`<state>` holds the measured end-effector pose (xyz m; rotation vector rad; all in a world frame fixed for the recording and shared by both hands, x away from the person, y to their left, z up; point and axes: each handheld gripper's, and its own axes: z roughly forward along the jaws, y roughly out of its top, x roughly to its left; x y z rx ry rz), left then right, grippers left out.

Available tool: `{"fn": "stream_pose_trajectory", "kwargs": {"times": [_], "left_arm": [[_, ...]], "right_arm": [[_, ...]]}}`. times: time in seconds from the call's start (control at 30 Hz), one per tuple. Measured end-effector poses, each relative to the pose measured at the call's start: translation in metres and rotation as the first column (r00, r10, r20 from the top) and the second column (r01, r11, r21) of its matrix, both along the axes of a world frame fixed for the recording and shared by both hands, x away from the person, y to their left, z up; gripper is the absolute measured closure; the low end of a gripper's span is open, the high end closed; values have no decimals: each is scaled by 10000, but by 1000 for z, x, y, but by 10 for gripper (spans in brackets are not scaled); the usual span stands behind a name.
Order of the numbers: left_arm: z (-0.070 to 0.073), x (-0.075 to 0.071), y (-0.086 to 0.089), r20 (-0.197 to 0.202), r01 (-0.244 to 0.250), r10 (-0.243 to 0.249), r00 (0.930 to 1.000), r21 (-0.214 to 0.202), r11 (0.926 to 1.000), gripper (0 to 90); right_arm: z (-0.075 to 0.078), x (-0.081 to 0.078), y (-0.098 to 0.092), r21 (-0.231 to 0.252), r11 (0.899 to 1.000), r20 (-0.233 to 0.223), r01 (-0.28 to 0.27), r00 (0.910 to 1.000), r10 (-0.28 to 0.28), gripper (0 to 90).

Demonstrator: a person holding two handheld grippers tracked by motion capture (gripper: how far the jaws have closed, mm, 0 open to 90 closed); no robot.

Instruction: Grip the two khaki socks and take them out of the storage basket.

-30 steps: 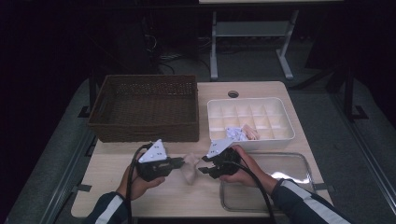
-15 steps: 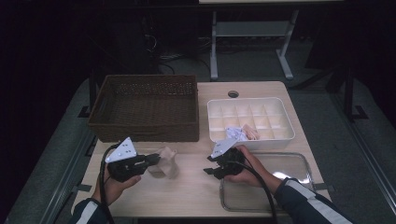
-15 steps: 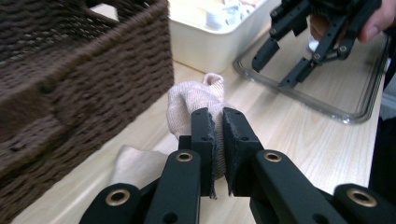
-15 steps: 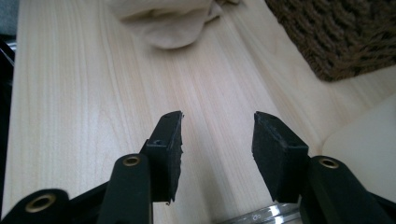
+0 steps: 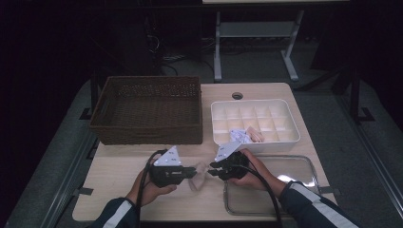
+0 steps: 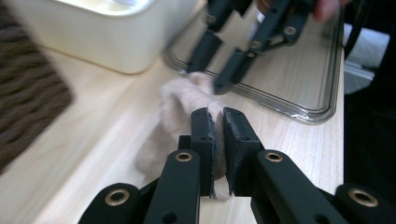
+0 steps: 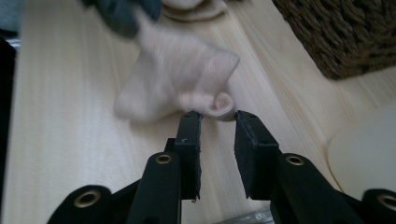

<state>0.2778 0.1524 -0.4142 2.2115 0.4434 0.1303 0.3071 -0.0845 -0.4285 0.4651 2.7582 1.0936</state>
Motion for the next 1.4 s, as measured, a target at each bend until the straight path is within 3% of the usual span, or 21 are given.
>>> {"fn": "stream_pose_trajectory", "kwargs": {"times": [0.03, 0.1, 0.23, 0.27, 0.33, 0.4, 0.5, 0.6, 0.77, 0.8, 0.9, 0.93, 1.07, 1.13, 1.23, 1.4], "left_arm": [[-5, 1, -8, -36, 144, -143, 9999, 162, 9998, 829], [-9, 3, -12, -108, 224, -220, 9997, 341, 9992, 766], [-14, 4, -13, -62, 37, -35, 10000, 242, 9997, 597], [-11, 6, -3, -26, -364, 364, 9993, 41, 9993, 556], [-9, 9, 7, 75, -785, 785, 9969, 38, 9969, 490], [-10, 13, 18, -299, -961, 959, 9949, -43, 9954, 456], [-20, 17, 25, -616, -1136, 1150, 9915, 253, 9932, 440], [-32, 19, 22, -1112, -1000, 1027, 9885, 301, 9945, 431], [-45, 23, 6, -1264, -720, 783, 9889, 540, 9959, 379], [-47, 24, 4, -1351, -652, 705, 9883, 432, 9969, 351], [-53, 25, -3, -1178, -659, 737, 9903, 682, 9955, 336], [-53, 25, -4, -1160, -711, 777, 9902, 599, 9957, 339], [-54, 25, -5, -1103, -851, 905, 9898, 527, 9950, 400], [-53, 24, -5, -1331, -561, 617, 9892, 454, 9974, 538], [-51, 23, -4, -1315, -578, 651, 9892, 590, 9966, 719], [-43, 20, 8, -913, -732, 807, 9925, 836, 9938, 768]], "right_arm": [[-2, 2, 0, -210, 9998, 207, -45, 9998, 49, 698], [-4, 4, -1, -329, 9994, 36, 55, 10000, -54, 682], [-8, 6, -1, -621, 9980, 114, 116, 9999, -109, 671], [-8, 5, -1, -676, 9974, 67, 247, 9997, -243, 661], [-6, 6, -4, -643, 9976, 109, 272, 9996, -266, 652], [-4, 6, -5, -491, 9980, 106, 387, 9992, -382, 635], [2, 4, -7, -222, 9987, 122, 464, 9989, -461, 630], [11, -2, -5, 556, 9983, 85, 161, 9998, -166, 625], [2, -6, 10, 223, 9993, 148, -296, 9995, 293, 559], [-1, -7, 14, 228, 9994, -116, -253, 9996, 256, 540], [-17, -3, 20, -358, 9991, -70, -228, 9997, 226, 520], [-23, -1, 21, -552, 9984, -40, -155, 9999, 153, 525], [-29, 1, 20, -561, 9984, -190, -20, 9998, 9, 597], [-31, 0, 20, -579, 9982, 20, -139, 9999, 141, 644], [-31, 0, 20, -504, 9985, 39, -230, 9997, 232, 694], [-23, 1, 15, -172, 9998, 216, -41, 9998, 44, 751]]}}
